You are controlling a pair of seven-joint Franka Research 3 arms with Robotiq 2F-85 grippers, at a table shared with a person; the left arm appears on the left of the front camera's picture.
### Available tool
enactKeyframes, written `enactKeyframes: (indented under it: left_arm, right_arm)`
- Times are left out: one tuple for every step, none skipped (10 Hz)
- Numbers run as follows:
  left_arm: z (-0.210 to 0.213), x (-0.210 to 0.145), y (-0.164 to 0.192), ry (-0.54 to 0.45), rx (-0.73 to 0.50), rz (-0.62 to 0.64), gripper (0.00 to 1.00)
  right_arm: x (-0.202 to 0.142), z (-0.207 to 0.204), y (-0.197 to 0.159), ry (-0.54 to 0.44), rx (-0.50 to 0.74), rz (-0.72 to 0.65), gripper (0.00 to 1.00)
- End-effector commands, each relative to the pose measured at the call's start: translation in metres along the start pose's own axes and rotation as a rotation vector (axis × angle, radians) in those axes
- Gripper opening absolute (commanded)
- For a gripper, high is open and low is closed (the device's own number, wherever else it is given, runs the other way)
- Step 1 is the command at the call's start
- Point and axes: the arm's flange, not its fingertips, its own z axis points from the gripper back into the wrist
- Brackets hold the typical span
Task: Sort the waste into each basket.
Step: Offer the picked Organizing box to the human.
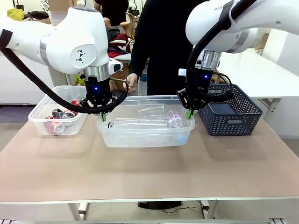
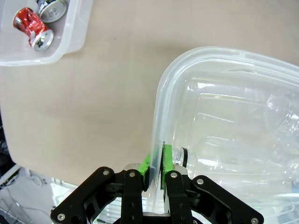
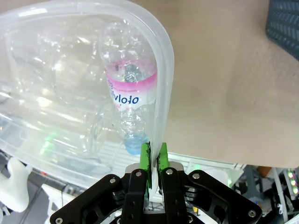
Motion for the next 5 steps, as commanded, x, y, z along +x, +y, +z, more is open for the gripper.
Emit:
enactKeyframes:
  left_arm:
    - [0.0012, 0.0014, 0.0009, -0.007, -0.006, 0.002, 0.06]
    - [0.0012, 0.0014, 0.0009, -0.007, -0.006, 0.002, 0.06]
    - [0.0012, 0.0014, 0.0009, -0.007, -0.006, 0.002, 0.06]
    - [0.0012, 0.0014, 0.0009, -0.007, -0.006, 0.002, 0.06]
    - [0.0000, 0.0000, 0.0000, 0.000, 0.000, 0.000, 0.06]
  right_arm:
    - [-0.0029, 0.0024, 0.0047, -0.004, 0.001, 0.009, 0.08]
    - [-0.0029, 0.0024, 0.0047, -0.004, 0.001, 0.009, 0.08]
    - [-0.0029, 0.0024, 0.0047, -0.004, 0.001, 0.009, 0.08]
    - [-0.0029, 0.0024, 0.0047, -0.004, 0.001, 0.009, 0.08]
    - [0.0000, 0.0000, 0.0000, 0.000, 0.000, 0.000, 0.08]
